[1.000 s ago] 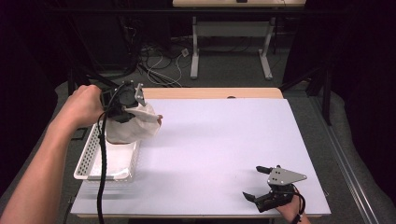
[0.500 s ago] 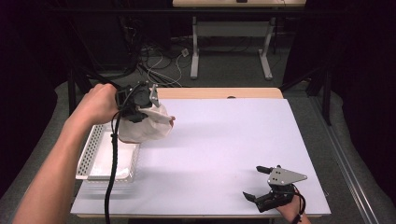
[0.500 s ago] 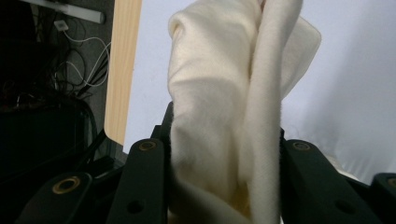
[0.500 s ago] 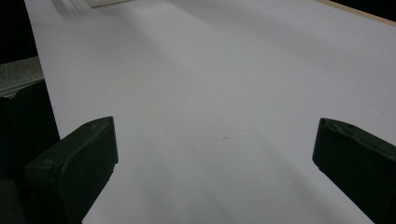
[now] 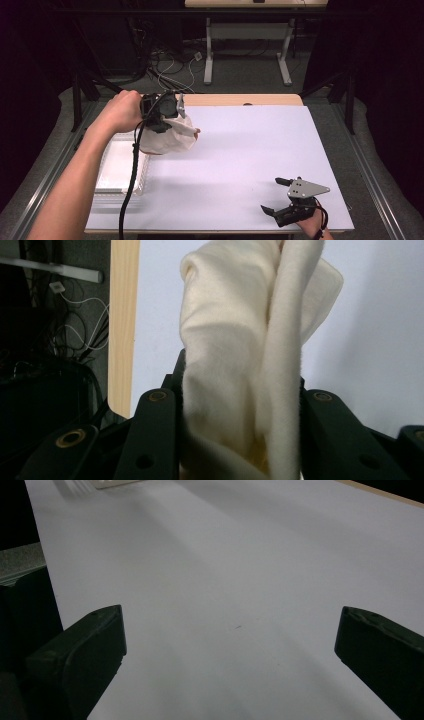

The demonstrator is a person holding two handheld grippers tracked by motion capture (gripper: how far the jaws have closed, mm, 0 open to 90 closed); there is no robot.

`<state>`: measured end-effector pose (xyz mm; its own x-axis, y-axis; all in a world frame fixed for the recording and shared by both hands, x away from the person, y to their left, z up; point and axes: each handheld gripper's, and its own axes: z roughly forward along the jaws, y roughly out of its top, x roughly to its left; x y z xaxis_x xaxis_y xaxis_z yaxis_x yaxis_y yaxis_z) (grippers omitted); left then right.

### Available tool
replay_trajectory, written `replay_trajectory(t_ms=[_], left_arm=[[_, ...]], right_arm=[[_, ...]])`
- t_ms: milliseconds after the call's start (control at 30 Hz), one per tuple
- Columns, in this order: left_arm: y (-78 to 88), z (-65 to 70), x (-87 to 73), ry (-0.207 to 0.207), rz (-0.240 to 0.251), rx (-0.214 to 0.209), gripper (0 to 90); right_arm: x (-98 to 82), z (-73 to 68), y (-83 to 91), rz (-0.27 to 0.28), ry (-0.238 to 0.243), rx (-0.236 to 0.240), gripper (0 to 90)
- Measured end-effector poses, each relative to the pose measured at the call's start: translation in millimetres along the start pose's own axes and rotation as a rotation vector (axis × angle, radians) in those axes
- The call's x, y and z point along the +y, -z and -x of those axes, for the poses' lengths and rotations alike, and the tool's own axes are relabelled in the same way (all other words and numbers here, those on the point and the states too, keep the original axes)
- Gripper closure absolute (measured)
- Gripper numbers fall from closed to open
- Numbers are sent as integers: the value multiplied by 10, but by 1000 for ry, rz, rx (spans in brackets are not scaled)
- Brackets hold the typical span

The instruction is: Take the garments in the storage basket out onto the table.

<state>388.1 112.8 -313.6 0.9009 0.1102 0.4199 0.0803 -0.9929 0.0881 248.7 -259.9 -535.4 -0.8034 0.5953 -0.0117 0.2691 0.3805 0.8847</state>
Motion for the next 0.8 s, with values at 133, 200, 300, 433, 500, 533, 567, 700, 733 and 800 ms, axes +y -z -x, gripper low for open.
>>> replay_trajectory(t_ms=[133,200,300,433,500,533,567,700,733,800], left_arm=[[-28,14,78,-14,9,-16,654],[-42,21,109,-21,11,-19,654],[-53,20,136,-31,9,-21,655],[-85,40,196,-34,30,-30,654],[-96,41,225,-44,39,-37,654],[-100,44,240,-45,37,-39,654],[-106,48,254,-48,36,-41,654],[-127,63,307,-55,43,-48,654],[-137,70,334,-61,46,-50,654],[-141,68,349,-71,47,-48,654]], right_arm=[[-1,0,2,1,-4,-2,0],[-1,2,5,-5,-4,0,0],[-3,5,7,-6,-6,-2,0],[-1,10,20,-11,-6,-3,0],[-3,8,17,-8,-8,-4,0],[-2,7,17,-9,-9,-3,0],[-3,7,15,-6,-9,-2,0],[-2,11,19,-13,-7,-3,0],[-2,12,19,-12,-6,-4,0],[-3,13,18,-8,-6,-4,0]])
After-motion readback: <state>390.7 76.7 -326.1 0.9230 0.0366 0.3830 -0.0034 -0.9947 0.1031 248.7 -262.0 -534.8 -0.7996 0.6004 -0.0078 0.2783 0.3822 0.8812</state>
